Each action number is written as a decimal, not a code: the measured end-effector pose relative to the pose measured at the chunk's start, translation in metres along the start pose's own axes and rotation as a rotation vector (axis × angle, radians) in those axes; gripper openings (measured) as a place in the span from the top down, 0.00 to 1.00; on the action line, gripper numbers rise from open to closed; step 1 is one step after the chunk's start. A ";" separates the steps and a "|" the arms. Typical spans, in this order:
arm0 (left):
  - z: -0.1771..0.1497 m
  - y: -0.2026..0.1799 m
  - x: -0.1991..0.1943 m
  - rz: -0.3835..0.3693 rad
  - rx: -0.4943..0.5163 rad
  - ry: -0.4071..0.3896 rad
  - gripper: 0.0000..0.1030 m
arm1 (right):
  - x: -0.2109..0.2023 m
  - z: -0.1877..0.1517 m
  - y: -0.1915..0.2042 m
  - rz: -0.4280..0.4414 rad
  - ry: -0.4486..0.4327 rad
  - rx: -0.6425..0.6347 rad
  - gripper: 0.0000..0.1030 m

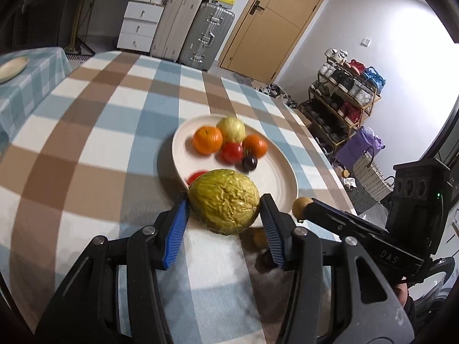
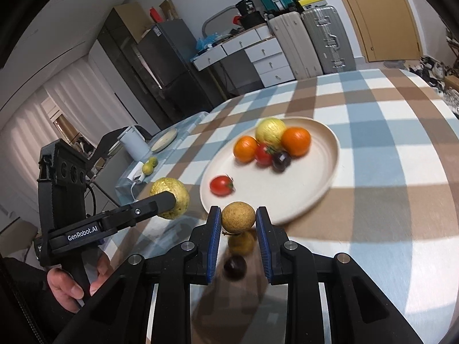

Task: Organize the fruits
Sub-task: 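Carry the yellow and brown fruits onto the white plate and open both tools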

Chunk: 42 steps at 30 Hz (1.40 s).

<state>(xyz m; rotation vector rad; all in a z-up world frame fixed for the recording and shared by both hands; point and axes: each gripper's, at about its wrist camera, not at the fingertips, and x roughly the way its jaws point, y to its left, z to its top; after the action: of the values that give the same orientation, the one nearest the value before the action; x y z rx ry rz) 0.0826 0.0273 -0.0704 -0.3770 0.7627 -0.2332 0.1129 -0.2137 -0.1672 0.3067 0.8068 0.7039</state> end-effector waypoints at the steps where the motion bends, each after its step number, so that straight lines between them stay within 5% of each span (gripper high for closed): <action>1: 0.003 0.000 0.000 0.001 0.006 -0.003 0.54 | 0.003 0.004 0.002 0.006 -0.001 -0.007 0.76; 15: 0.062 0.015 0.047 -0.024 0.018 0.043 0.54 | 0.044 0.053 -0.002 0.021 0.011 -0.032 0.76; 26: 0.065 0.018 0.094 -0.099 0.021 0.149 0.54 | 0.079 0.061 -0.015 0.021 0.077 -0.014 0.75; 28: 0.064 0.016 0.099 -0.098 0.030 0.155 0.55 | 0.081 0.059 -0.019 0.015 0.080 -0.008 0.75; 30: 0.064 0.014 0.102 -0.106 0.033 0.156 0.66 | 0.082 0.056 -0.021 0.014 0.087 -0.001 0.75; 38: 0.060 0.009 0.111 -0.078 0.050 0.178 0.66 | 0.090 0.049 -0.025 -0.048 0.121 -0.023 0.75; 41: 0.060 0.008 0.108 -0.060 0.052 0.183 0.63 | 0.085 0.048 -0.025 -0.020 0.095 -0.011 0.55; 42: 0.060 0.007 0.105 -0.050 0.054 0.178 0.62 | 0.083 0.048 -0.024 -0.018 0.084 -0.008 0.40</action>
<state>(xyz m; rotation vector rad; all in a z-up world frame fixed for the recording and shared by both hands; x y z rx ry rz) 0.1999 0.0132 -0.0994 -0.3270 0.9211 -0.3366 0.2001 -0.1751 -0.1930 0.2641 0.8853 0.7061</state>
